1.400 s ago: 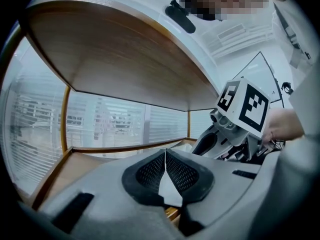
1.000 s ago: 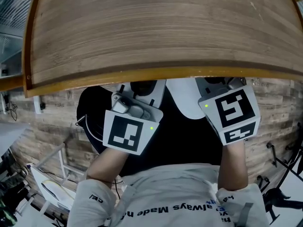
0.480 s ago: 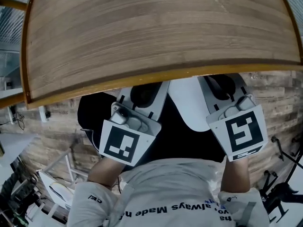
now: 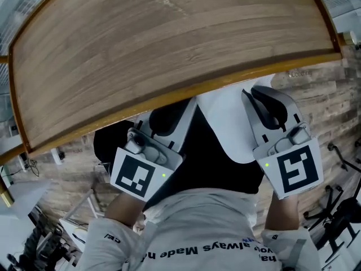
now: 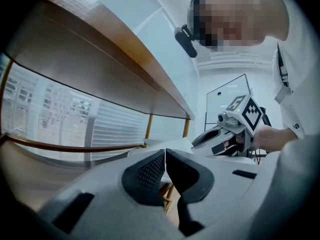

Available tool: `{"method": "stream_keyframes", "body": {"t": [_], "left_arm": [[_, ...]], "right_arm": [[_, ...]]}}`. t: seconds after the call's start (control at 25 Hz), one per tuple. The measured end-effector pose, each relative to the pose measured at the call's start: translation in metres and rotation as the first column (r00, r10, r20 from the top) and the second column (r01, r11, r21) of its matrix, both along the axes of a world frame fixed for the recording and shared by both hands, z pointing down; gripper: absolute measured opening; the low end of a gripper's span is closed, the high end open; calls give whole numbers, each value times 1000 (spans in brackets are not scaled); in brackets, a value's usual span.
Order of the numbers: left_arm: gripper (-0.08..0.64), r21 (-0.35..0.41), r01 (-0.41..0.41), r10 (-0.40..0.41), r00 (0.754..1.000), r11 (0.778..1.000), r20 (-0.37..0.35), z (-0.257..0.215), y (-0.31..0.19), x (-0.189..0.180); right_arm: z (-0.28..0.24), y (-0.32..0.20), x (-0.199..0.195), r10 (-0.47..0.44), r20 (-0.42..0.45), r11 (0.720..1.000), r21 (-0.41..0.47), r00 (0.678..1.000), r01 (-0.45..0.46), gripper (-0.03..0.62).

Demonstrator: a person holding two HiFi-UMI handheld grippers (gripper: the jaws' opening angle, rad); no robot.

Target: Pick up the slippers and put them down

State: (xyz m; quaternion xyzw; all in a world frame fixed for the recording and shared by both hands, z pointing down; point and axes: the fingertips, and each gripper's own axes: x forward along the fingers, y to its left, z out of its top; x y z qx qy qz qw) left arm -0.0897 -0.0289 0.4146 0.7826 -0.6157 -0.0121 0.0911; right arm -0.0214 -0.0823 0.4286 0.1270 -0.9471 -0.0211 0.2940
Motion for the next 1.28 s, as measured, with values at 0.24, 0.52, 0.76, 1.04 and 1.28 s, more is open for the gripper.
{"method": "stream_keyframes", "body": {"t": [0.24, 0.52, 0.76, 1.04, 1.28], "left_arm": [[14, 46, -125, 125, 992, 991, 0, -4, -29, 55], [14, 83, -284, 286, 958, 955, -21, 6, -61, 117], [14, 121, -351, 356, 934, 928, -19, 7, -71, 157], [14, 99, -456, 456, 890, 885, 19, 31, -85, 203], [14, 54, -508, 509, 861, 860, -7, 53, -100, 221]], "right_arm": [[-4, -24, 52, 96, -14, 995, 16, 995, -95, 26], [4, -40, 126, 227, -11, 974, 4, 974, -227, 25], [12, -29, 162, 251, -1, 968, -14, 968, -251, 23], [32, -39, 235, 391, -50, 920, 35, 919, -389, 23], [52, -57, 279, 474, -51, 879, 90, 879, -468, 23]]}}
